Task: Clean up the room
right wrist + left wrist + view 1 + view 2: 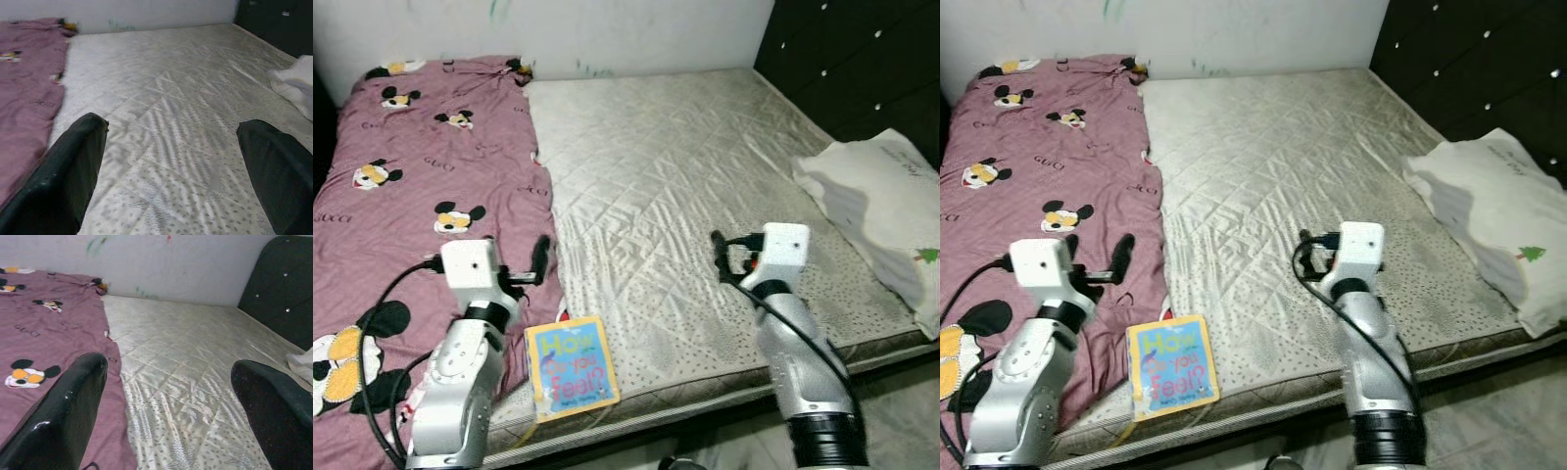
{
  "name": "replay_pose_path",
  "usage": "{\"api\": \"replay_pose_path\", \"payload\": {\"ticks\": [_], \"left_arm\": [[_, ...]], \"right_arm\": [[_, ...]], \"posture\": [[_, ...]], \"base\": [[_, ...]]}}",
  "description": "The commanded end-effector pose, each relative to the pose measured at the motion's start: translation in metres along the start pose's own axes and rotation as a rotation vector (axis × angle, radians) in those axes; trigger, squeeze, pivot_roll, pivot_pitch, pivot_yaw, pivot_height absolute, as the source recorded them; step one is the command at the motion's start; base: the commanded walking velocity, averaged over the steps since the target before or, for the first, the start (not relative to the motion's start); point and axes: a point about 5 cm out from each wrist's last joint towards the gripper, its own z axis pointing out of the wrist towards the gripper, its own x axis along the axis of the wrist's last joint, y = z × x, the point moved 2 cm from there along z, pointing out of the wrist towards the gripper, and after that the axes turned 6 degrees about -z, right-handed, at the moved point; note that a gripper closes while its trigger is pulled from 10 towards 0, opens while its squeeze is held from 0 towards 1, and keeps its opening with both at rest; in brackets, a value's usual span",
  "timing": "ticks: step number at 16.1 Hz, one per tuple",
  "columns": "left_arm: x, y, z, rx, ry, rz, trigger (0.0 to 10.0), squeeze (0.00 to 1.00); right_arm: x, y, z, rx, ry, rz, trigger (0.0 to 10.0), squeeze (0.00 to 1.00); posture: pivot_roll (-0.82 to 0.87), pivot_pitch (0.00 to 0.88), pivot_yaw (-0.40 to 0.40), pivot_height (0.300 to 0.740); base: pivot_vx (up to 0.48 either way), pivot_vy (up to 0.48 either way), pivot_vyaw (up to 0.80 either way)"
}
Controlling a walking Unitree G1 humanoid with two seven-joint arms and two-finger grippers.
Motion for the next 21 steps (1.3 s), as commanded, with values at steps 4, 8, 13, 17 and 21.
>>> {"api": "replay_pose_path", "payload": {"ticks": [4, 8, 13, 17, 21], "left_arm": [[0.002, -0.006, 0.01, 0.041, 0.013, 0.017, 10.0, 0.0], [0.019, -0.019, 0.018, 0.115, 0.079, 0.023, 10.0, 0.0], [0.003, -0.016, 0.027, 0.112, 0.052, -0.004, 10.0, 0.0], [-0.001, -0.01, 0.033, 0.09, 0.055, -0.017, 10.0, 0.0], [-0.007, -0.012, 0.024, 0.105, 0.053, -0.016, 10.0, 0.0]], "right_arm": [[0.007, 0.001, 0.011, 0.005, 0.031, -0.045, 10.0, 0.0], [0.02, 0.012, 0.025, -0.017, 0.048, -0.06, 10.0, 0.0], [0.02, 0.026, 0.03, -0.04, 0.04, -0.093, 10.0, 0.0], [0.023, 0.032, 0.025, -0.037, 0.056, -0.109, 10.0, 0.0], [0.015, 0.028, 0.017, -0.033, 0.039, -0.108, 10.0, 0.0]], "posture": [[-0.04, 0.026, -0.01, 0.74], [-0.05, 0.0, -0.019, 0.74], [-0.09, 0.0, -0.022, 0.74], [-0.12, 0.0, -0.025, 0.74], [-0.11, 0.0, -0.036, 0.74]], "base": [[0.0, 0.0, 0.0], [0.0, 0.0, 0.0], [0.0, 0.192, 0.0], [0.0, 0.48, 0.0], [0.0, 0.223, 0.0]]}}
